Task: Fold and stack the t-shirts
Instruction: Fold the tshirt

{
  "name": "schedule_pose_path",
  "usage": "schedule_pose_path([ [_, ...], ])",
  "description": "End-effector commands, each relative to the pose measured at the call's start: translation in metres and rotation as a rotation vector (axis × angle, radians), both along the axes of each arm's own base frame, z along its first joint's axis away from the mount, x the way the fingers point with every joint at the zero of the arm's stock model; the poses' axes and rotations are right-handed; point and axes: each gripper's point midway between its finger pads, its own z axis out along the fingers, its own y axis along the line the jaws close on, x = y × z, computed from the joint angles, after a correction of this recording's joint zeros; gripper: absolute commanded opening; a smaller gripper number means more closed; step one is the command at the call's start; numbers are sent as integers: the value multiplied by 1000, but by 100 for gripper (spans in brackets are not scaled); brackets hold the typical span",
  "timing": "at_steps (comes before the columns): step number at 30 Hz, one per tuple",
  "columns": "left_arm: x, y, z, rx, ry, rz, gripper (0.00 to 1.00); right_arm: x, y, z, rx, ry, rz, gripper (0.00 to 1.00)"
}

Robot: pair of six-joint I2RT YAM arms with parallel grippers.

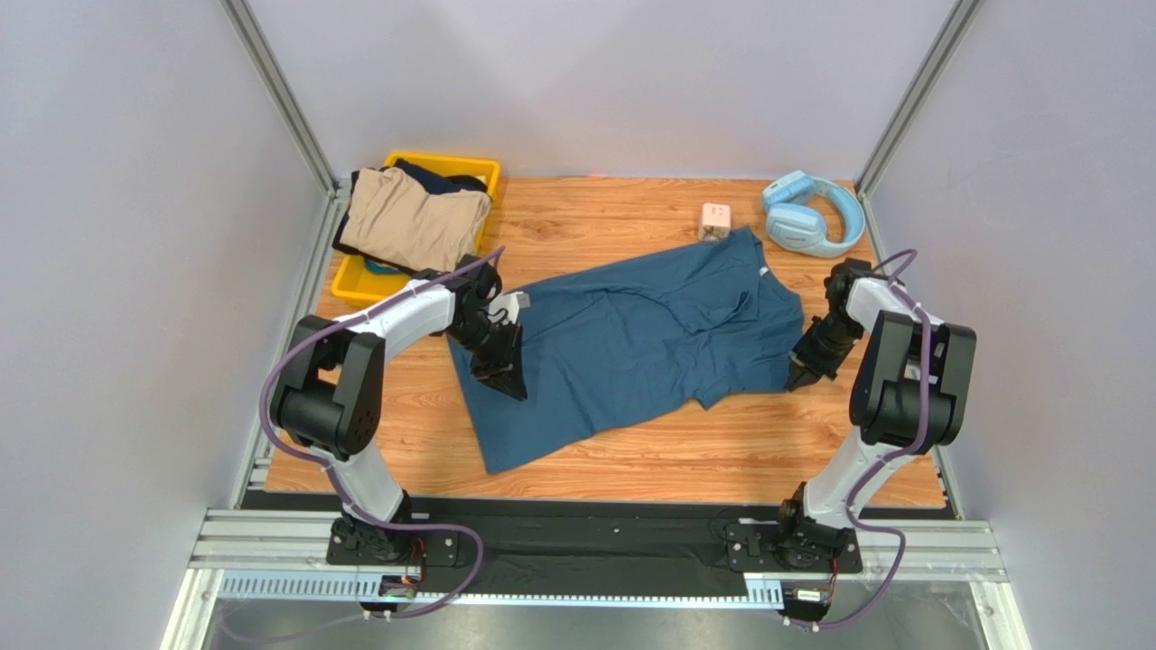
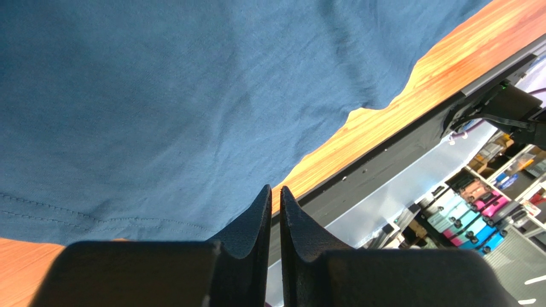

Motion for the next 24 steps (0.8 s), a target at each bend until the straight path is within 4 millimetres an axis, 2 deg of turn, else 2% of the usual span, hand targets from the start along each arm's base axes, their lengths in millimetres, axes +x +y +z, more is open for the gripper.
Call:
schedule_pose_path([
  [1,12,-6,9,-29,-29,-19,15,19,19,44,39,-153,31,0],
  [7,15,-9,7,-32,-21,-22,15,34,41,96,79,-264,55,0],
  [9,15,-9,6,-30,-18,-19,15,50,45,118,95,-330,47,0],
  [11,15,-9,7,-32,-19,-19,15,64,49,125,121,-349,44,0],
  [12,14,-9,6,-30,-18,-20,15,80,50,137,133,-394,51,0],
  [14,13,-8,5,-28,-11,-19,15,97,54,142,153,-412,53,0],
  [16,11,-7,5,-26,-8,-21,15,126,61,143,190,-427,68,0],
  [17,10,-7,4,-23,-5,-21,15,135,64,139,203,-416,72,0],
  [18,8,-6,3,-20,0,-22,15,155,69,137,214,-425,86,0],
  [21,4,-3,3,-8,9,-25,15,183,83,129,250,-420,94,1],
  [22,3,-3,4,-8,11,-25,15,200,92,115,258,-406,106,5],
  [24,1,-1,4,-1,15,-26,15,213,104,102,288,-376,117,19],
])
